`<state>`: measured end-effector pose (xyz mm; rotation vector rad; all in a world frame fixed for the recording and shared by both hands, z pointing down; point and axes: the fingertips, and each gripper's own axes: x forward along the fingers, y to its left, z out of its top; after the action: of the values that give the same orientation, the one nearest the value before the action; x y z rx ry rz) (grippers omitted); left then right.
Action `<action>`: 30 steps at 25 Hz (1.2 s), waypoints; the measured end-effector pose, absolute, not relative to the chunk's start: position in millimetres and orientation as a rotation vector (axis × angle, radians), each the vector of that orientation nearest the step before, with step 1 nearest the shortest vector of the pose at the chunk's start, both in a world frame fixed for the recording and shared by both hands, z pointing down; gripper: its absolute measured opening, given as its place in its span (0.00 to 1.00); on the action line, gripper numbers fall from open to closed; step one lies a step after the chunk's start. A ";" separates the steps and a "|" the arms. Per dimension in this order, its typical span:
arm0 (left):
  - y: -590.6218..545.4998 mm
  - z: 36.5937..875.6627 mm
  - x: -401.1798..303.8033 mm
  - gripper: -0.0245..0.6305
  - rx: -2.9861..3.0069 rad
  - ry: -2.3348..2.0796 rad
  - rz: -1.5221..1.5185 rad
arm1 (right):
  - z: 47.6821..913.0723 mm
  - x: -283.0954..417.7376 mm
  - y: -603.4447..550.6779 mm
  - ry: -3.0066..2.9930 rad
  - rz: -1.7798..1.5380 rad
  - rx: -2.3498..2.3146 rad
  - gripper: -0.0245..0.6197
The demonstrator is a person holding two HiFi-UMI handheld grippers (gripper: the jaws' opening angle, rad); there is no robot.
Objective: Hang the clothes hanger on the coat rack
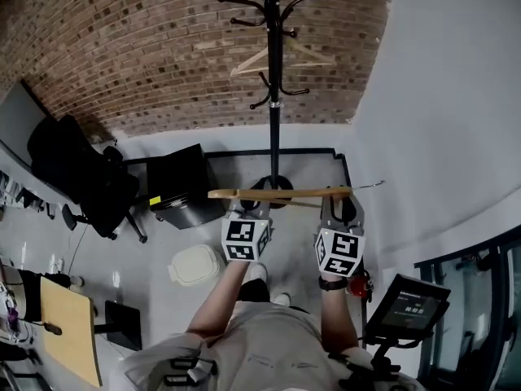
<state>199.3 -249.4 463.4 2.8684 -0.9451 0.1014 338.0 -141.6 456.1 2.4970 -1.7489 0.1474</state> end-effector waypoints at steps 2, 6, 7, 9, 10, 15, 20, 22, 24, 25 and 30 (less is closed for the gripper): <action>-271.8 467.2 210.1 0.04 2.875 -0.964 0.090 | 451.0 345.9 -164.5 -1.767 0.075 2.461 0.24; -315.6 477.0 248.8 0.04 2.880 -0.944 0.058 | 456.6 380.3 -218.3 -1.794 0.079 2.443 0.23; -329.2 479.6 257.3 0.04 2.874 -0.948 0.061 | 458.5 389.4 -233.6 -1.788 0.084 2.434 0.23; -359.6 478.9 266.6 0.04 2.872 -0.982 0.058 | 455.8 400.4 -265.0 -1.784 0.060 2.406 0.23; -375.4 477.2 267.7 0.04 2.867 -1.004 0.049 | 452.3 402.6 -280.0 -1.792 0.039 2.392 0.24; -441.9 462.4 275.6 0.04 2.841 -1.079 -0.026 | 429.1 416.2 -344.7 -1.837 -0.038 2.348 0.23; -485.7 473.3 275.0 0.04 2.749 -1.138 -0.029 | 433.1 410.1 -385.5 -1.922 -0.047 2.279 0.24; -492.8 474.3 281.1 0.04 2.716 -1.148 -0.036 | 431.1 410.7 -401.0 -1.966 -0.046 2.225 0.24; -500.3 472.8 283.9 0.04 2.714 -1.208 -0.031 | 422.5 410.7 -419.1 -2.020 -0.074 2.169 0.24; -504.8 471.9 284.6 0.04 2.714 -1.238 -0.018 | 417.5 410.4 -428.8 -2.042 -0.085 2.142 0.24; -516.6 466.7 279.1 0.04 2.677 -1.385 0.008 | 389.0 402.4 -469.7 -2.155 -0.158 1.970 0.24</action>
<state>279.1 -516.6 466.7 2.6765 -1.3848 0.0083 402.4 -469.7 389.0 1.9698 -2.1550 -0.1576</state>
